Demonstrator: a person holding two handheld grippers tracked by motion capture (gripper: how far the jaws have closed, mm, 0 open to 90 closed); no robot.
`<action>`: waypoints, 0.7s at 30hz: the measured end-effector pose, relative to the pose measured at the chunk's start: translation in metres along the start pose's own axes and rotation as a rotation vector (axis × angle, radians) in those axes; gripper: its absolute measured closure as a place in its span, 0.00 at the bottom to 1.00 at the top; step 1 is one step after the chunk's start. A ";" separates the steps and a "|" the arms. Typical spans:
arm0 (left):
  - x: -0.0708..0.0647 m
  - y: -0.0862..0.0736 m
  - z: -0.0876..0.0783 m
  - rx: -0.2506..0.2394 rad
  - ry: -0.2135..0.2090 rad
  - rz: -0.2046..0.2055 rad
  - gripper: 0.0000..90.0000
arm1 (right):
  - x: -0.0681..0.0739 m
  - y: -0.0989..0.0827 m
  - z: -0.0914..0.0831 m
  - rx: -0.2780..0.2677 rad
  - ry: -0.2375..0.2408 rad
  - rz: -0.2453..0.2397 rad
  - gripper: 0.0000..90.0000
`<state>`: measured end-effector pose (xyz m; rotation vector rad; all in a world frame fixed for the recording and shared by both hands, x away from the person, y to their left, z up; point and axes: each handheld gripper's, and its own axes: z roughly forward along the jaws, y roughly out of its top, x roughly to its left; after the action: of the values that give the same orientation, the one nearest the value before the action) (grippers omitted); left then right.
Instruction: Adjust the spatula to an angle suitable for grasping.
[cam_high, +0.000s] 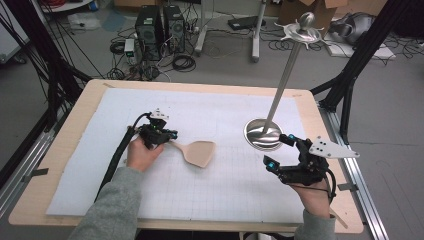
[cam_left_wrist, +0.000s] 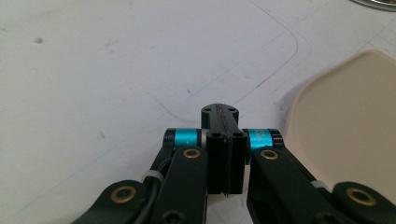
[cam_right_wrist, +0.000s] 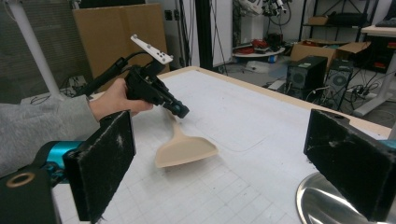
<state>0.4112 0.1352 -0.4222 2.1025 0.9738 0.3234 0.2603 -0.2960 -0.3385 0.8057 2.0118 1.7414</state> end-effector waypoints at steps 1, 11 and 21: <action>-0.002 0.001 0.002 0.003 -0.001 0.003 0.99 | 0.000 0.000 0.000 -0.002 0.000 -0.002 0.09; -0.011 0.002 0.017 0.060 -0.024 0.011 0.99 | 0.000 0.000 -0.002 -0.008 0.002 -0.003 0.09; -0.012 -0.001 0.020 0.099 -0.043 0.014 0.99 | 0.000 0.000 -0.002 -0.005 -0.002 -0.002 0.09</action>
<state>0.4126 0.1155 -0.4345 2.1977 0.9680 0.2403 0.2591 -0.2974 -0.3380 0.8033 2.0052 1.7428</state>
